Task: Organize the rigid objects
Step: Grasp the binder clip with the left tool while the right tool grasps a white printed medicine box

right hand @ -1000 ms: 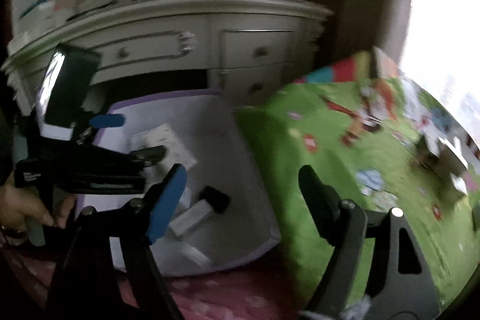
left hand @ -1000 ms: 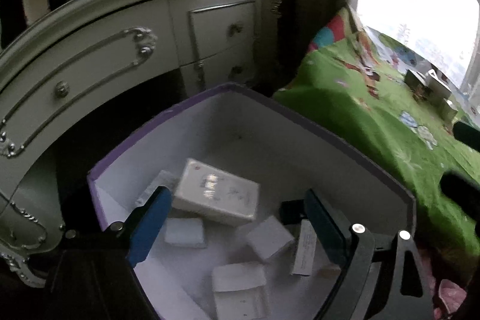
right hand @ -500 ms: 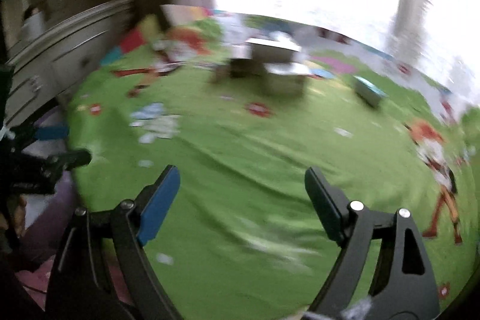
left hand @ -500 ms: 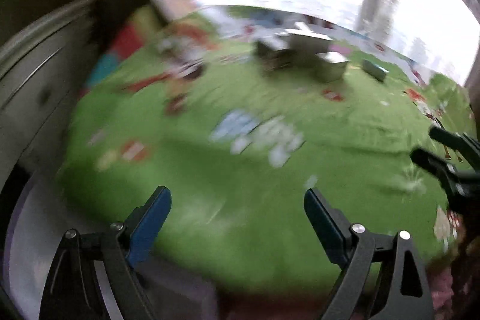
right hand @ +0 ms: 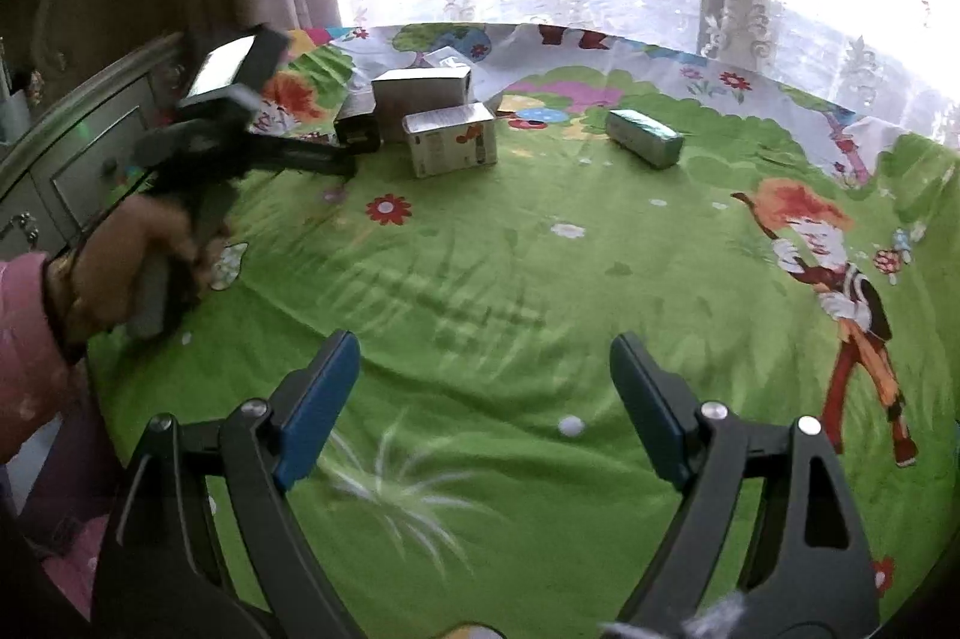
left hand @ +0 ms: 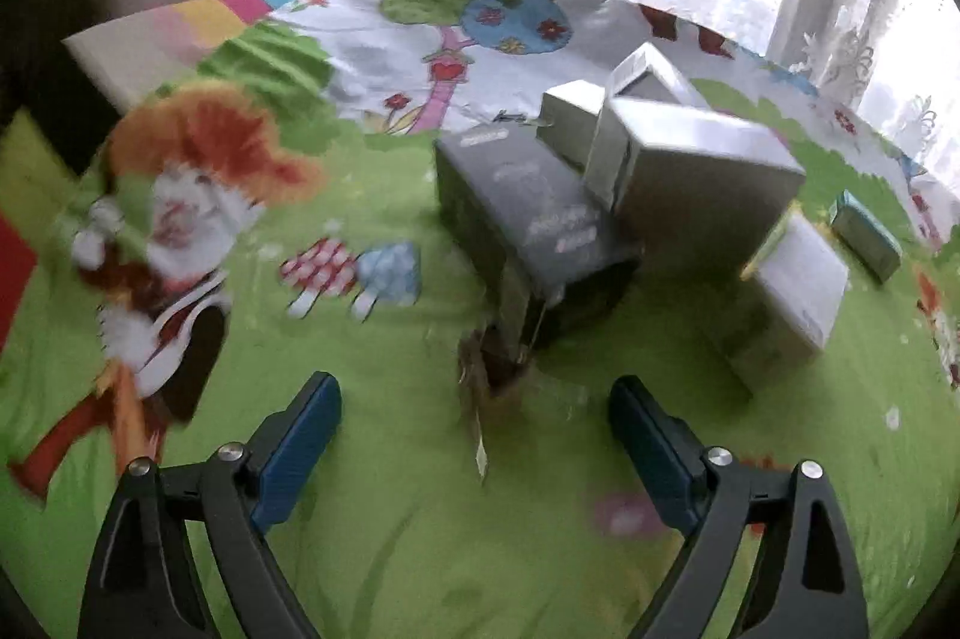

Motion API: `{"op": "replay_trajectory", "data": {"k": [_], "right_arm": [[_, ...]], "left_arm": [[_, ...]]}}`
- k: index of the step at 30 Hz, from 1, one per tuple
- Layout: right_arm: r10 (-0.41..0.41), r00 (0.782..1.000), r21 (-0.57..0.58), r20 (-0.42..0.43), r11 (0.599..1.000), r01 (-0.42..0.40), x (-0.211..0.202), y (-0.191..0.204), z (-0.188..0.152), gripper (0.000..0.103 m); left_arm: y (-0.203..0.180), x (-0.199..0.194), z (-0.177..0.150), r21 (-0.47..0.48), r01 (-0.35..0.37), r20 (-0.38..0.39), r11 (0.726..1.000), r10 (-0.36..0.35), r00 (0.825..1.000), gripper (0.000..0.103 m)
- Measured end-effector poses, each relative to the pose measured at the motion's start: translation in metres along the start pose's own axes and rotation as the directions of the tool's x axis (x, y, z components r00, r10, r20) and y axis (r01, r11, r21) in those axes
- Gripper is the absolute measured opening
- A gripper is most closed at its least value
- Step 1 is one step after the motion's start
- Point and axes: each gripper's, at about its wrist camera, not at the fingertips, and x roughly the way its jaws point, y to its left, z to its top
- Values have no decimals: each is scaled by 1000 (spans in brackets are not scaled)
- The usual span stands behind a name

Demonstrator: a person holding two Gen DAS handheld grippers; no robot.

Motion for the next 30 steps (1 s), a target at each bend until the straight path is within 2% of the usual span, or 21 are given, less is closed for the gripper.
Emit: {"op": "replay_trajectory", "data": {"k": [1,2,3,6,8,9,12,13,15,17,18,20,21,23,24,25,26,27,28,30], "right_arm": [[5,1000,-13,-5,1000,-5,5,3,3,87],[12,1000,-26,-7,1000,-12,8,6,5,87],[28,1000,-43,-7,999,-29,13,8,9,87],[74,997,-87,-13,993,-75,36,11,24,91],[52,997,-106,-60,993,-59,62,10,37,91],[55,992,-105,-114,992,-67,85,9,48,91],[71,980,-77,-188,993,-86,127,9,69,96],[71,978,-52,-194,995,-83,136,11,78,97],[105,974,108,-201,991,-84,148,13,92,97],[135,975,262,-178,961,-85,154,16,101,97],[108,980,319,-168,946,-49,159,19,107,97],[-14,984,379,-178,922,81,169,26,118,97],[-62,979,429,-195,892,142,177,26,123,97],[-107,973,483,-205,854,195,188,24,127,97],[-170,960,471,-220,844,257,193,26,130,97],[-195,953,450,-231,847,282,196,27,131,97],[-207,948,415,-242,861,294,197,29,132,92],[-205,951,388,-230,877,283,192,28,128,79],[-197,957,375,-212,888,266,186,26,123,71],[-166,970,312,-178,925,215,170,16,108,43]], "left_arm": [[1,1,1,-1,11,6,1000,-11,1000,87],[4,-5,-2,-6,7,37,1000,-7,999,51],[4,-11,-6,1,-13,44,1000,13,999,32],[9,-31,-30,-9,83,41,996,-83,996,32],[11,-43,-47,-3,88,61,996,-87,994,32],[15,-50,-57,-5,97,67,995,-96,993,32],[33,-62,-69,-88,136,82,987,-128,988,32],[36,-62,-69,-112,142,85,984,-133,988,32],[41,-62,-70,-138,161,91,977,-150,985,32],[34,-62,-68,-116,131,84,985,-122,989,32],[31,-63,-68,-101,112,81,989,-104,991,32],[28,-63,-67,-92,100,78,991,-92,993,32],[30,-61,-66,-95,105,78,990,-97,992,32],[34,-60,-66,-111,127,83,986,-118,990,32],[36,-60,-66,-116,135,84,984,-125,989,32],[37,-61,-67,-118,138,85,983,-129,988,32],[37,-61,-67,-118,139,85,983,-130,988,32],[37,-61,-67,-119,140,85,983,-130,988,32],[37,-61,-68,-119,140,86,983,-131,988,32],[38,-61,-67,-125,149,87,981,-138,987,32]]}}
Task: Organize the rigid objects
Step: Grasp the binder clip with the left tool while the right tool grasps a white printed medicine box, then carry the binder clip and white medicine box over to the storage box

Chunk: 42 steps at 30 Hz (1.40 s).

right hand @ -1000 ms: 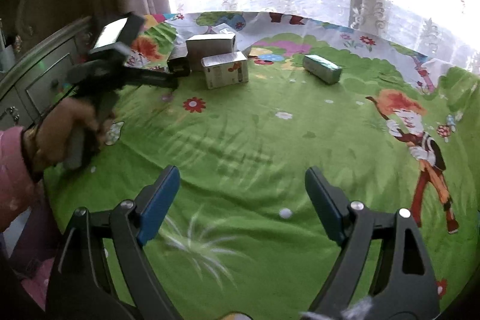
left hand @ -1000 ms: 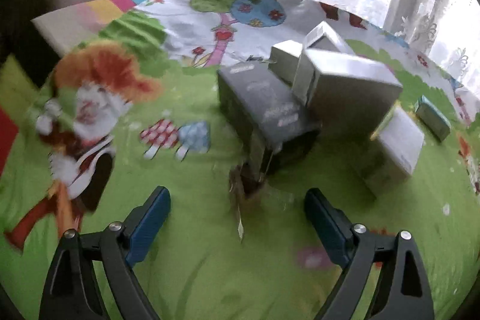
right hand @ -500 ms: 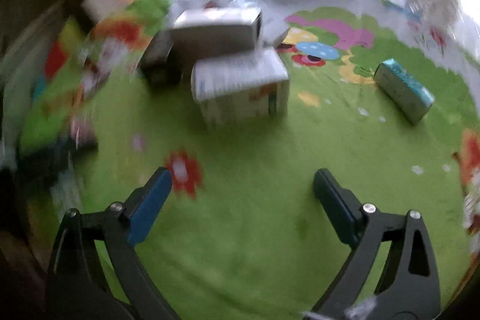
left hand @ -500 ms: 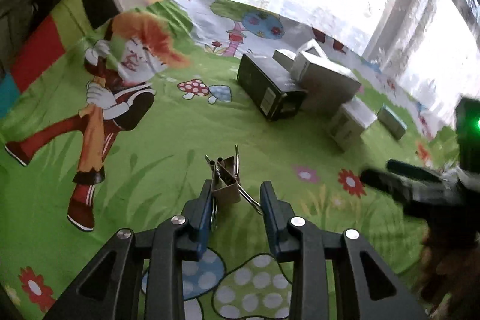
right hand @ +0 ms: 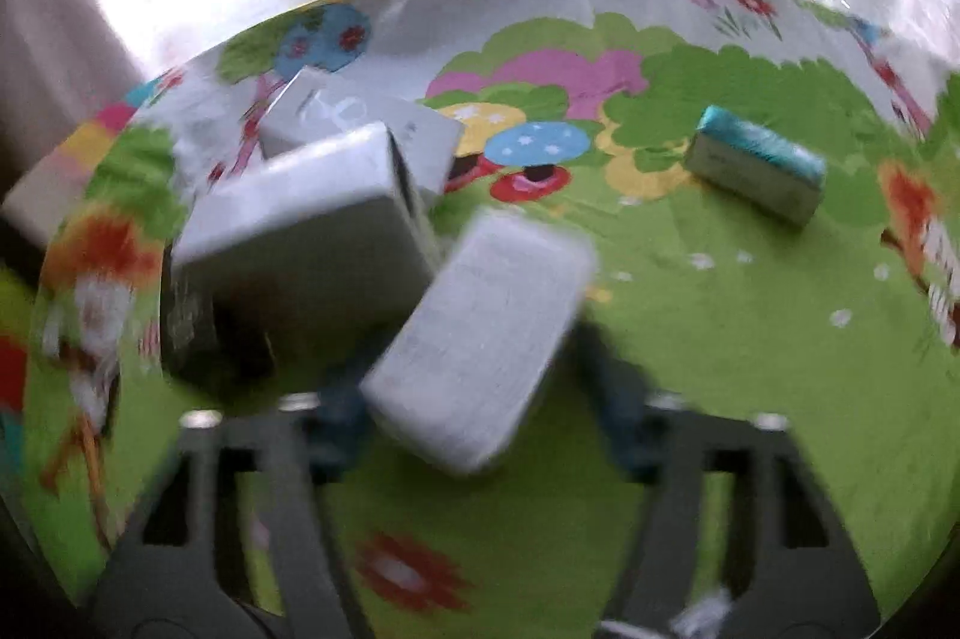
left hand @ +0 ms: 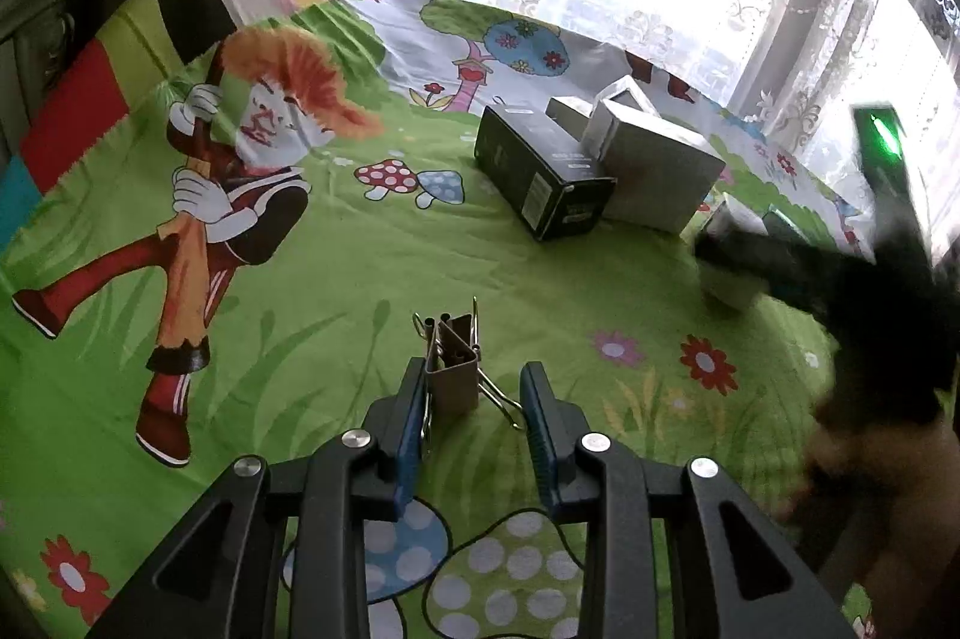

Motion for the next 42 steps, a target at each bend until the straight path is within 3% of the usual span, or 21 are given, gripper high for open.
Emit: {"op": "replay_trajectory", "data": {"k": [3,6,7,9,11,13,14,20,26,29,34,42], "right_arm": [[134,991,-71,4,989,-133,-16,-35,-16,43],[207,978,-89,-10,974,-207,-17,-47,-11,47],[212,977,-104,-15,972,-212,-16,-46,-10,51],[197,980,-161,-18,967,-197,-10,-33,-5,73],[165,986,-209,-23,964,-166,-1,-23,3,77],[81,996,-257,-19,963,-84,1,-16,2,61],[19,1000,-274,2,962,-18,-2,-14,-1,43],[87,996,-236,21,968,-80,-43,-35,-45,43],[109,994,-231,6,967,-104,-70,-58,-76,43],[129,992,-200,15,972,-124,-83,-71,-87,43],[165,983,-129,86,980,-153,-114,-105,-104,43],[184,949,-59,257,983,-174,-163,-135,-114,43]], "left_arm": [[3,-1,0,-16,19,2,1000,-18,1000,32],[4,-1,0,-23,23,3,999,-23,1000,32],[3,-1,0,-20,19,3,1000,-19,1000,32],[0,-1,0,-10,7,2,1000,-7,1000,33],[-3,0,0,1,-7,0,1000,7,1000,33],[-4,0,0,10,-16,-1,1000,16,1000,33],[-4,0,0,11,-17,0,1000,17,1000,32],[5,-2,0,-31,41,7,999,-41,999,31],[-10,-3,-4,33,-27,3,999,27,1000,31],[-24,-13,-22,35,19,0,999,-19,1000,31],[-64,-40,-49,70,90,28,993,-92,995,31],[-121,-88,-56,209,79,146,975,-111,983,31]]}}
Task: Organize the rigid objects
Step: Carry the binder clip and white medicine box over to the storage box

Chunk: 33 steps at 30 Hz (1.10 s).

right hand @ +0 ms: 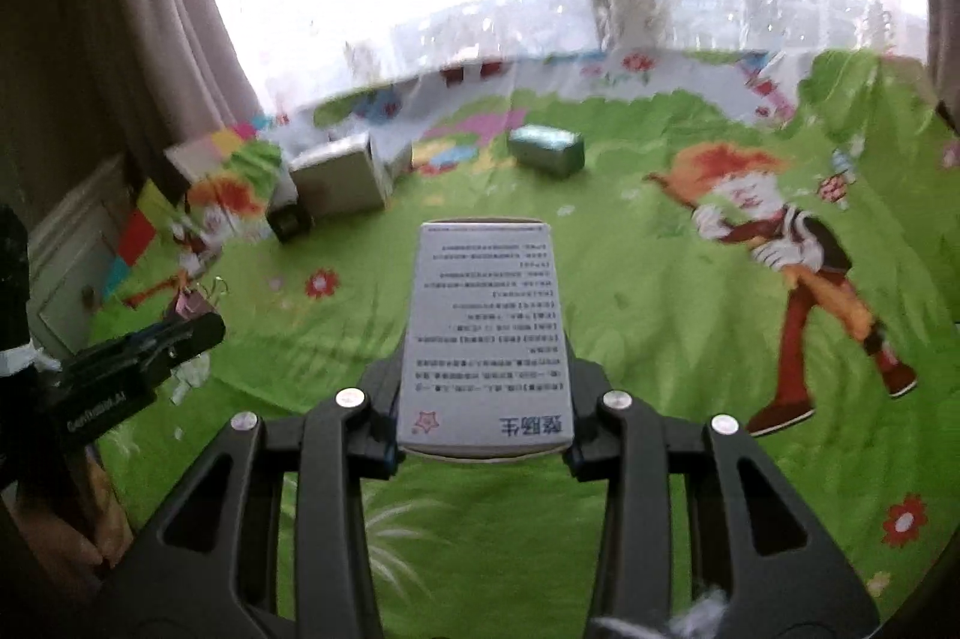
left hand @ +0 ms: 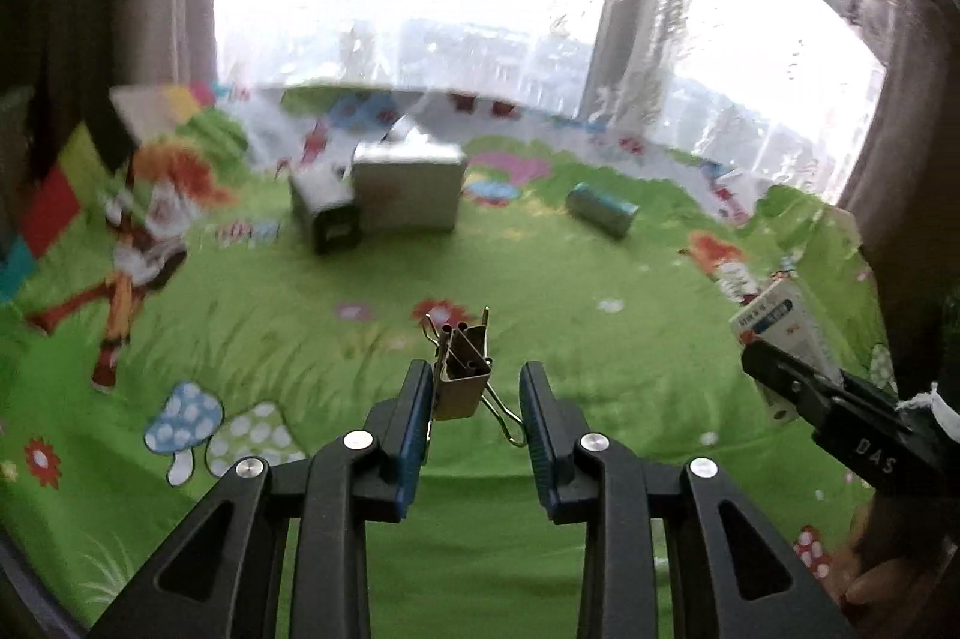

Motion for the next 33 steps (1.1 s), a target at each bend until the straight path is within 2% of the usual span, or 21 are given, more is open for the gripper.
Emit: {"op": "replay_trajectory", "data": {"k": [5,8,10,15,19,22,25,33], "right_arm": [[-18,991,-41,131,999,24,-30,9,11,43],[-27,972,-68,235,997,44,-55,19,17,43],[-28,950,-76,312,996,54,-72,24,18,43],[-40,868,-111,495,988,109,-118,41,20,43],[-29,838,-125,546,985,116,-135,49,22,43],[-14,825,-156,565,980,123,-144,57,23,43],[-1,819,-177,573,976,124,-150,66,21,43],[48,820,-216,570,972,93,-156,83,19,43]], "left_arm": [[-25,-37,15,52,-17,118,998,11,993,31],[-34,-58,23,76,-25,186,997,10,983,31],[-40,-74,26,94,-32,237,995,9,971,31],[-56,-107,31,136,-45,341,990,-4,940,31],[-67,-128,31,163,-69,414,984,-5,910,31],[-72,-144,29,179,-82,450,981,-8,893,31],[-72,-154,26,181,-84,464,980,-9,886,31],[-56,-169,16,155,-98,468,983,15,884,31]]}}
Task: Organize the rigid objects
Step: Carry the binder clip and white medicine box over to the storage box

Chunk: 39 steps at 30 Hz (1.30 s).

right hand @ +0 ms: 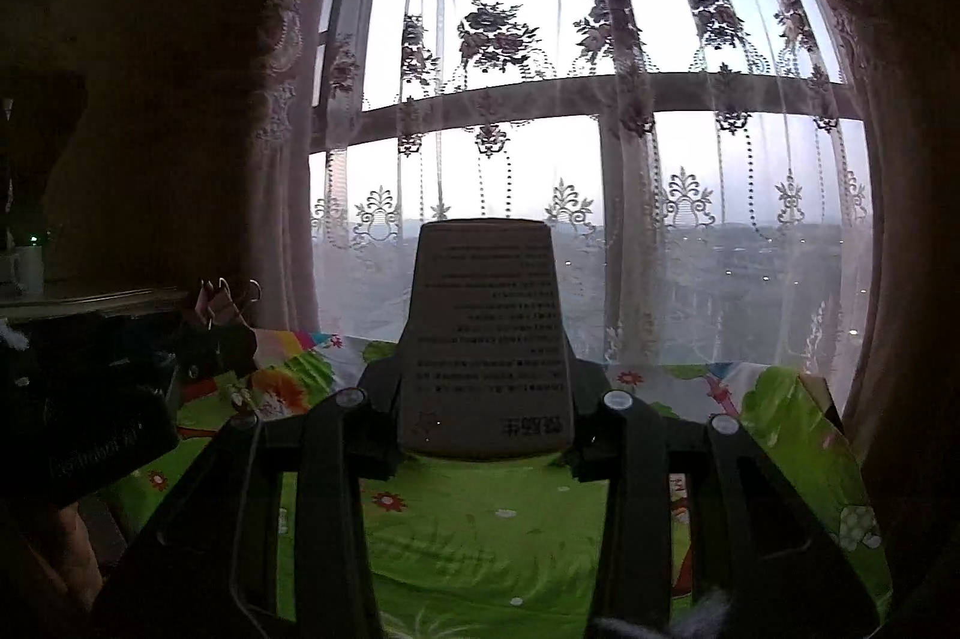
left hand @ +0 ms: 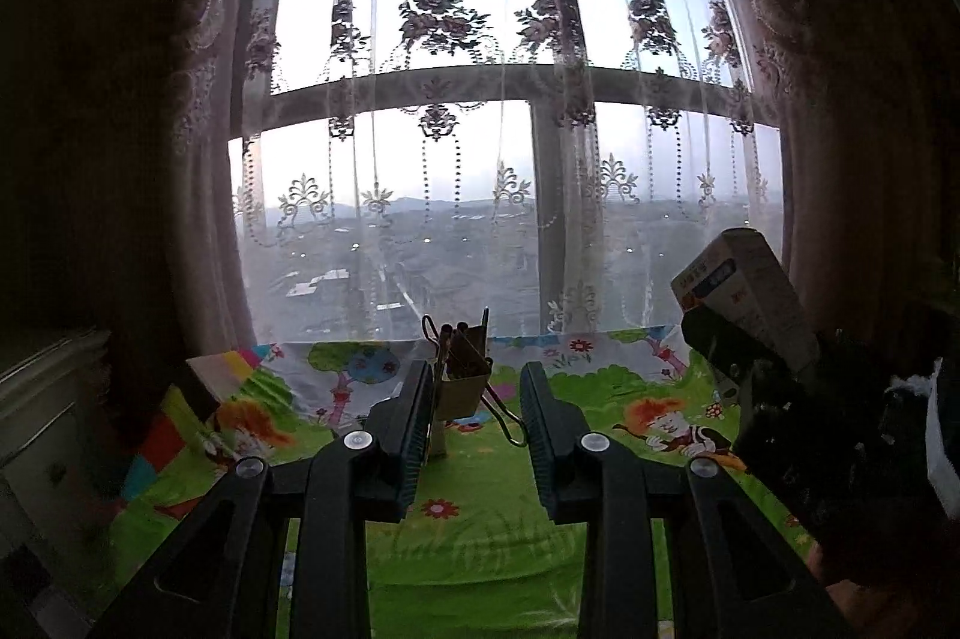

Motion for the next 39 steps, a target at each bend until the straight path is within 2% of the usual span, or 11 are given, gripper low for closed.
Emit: {"op": "replay_trajectory", "data": {"k": [7,17,27,39], "right_arm": [[80,997,-16,-17,997,-81,0,20,0,43],[230,973,-66,-30,970,-232,-1,66,-1,43],[374,927,-137,-41,917,-376,-10,119,-3,43],[537,840,-220,-81,812,-541,-22,188,-12,43]], "left_arm": [[29,-13,-10,-40,-63,-26,997,62,998,32],[75,-41,-20,-89,-176,-31,980,174,984,32],[120,-73,-41,-139,-291,-62,947,285,957,32],[171,-113,-67,-195,-424,-109,884,410,905,32]]}}
